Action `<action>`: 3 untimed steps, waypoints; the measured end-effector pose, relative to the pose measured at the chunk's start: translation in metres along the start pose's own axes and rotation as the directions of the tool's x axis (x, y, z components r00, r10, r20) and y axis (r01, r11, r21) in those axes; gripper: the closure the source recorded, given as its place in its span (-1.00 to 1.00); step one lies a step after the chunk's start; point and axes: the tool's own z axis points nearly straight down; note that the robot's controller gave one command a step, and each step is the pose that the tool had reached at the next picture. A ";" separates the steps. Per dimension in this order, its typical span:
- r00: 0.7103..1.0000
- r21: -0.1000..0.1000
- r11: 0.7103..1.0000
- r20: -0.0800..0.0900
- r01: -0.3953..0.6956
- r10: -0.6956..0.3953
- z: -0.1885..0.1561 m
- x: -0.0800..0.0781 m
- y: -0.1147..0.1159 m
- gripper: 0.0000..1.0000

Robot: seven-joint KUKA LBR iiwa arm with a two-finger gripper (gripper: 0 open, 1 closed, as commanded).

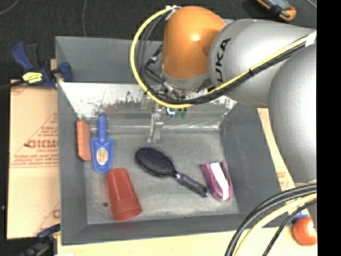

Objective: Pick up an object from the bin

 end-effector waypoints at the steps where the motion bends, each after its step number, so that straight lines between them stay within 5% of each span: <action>1: 1.000 0.000 1.000 0.000 0.000 0.000 0.000 0.000 0.000 -1.00; 2: 1.000 0.001 1.000 0.002 -0.023 0.023 0.036 0.028 -0.064 -1.00; 3: 1.000 -0.004 1.000 0.015 -0.024 0.024 0.018 0.023 -0.052 -1.00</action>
Offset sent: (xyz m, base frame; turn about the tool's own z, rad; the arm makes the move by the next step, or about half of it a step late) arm -0.0285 -0.0615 -0.0361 0.0202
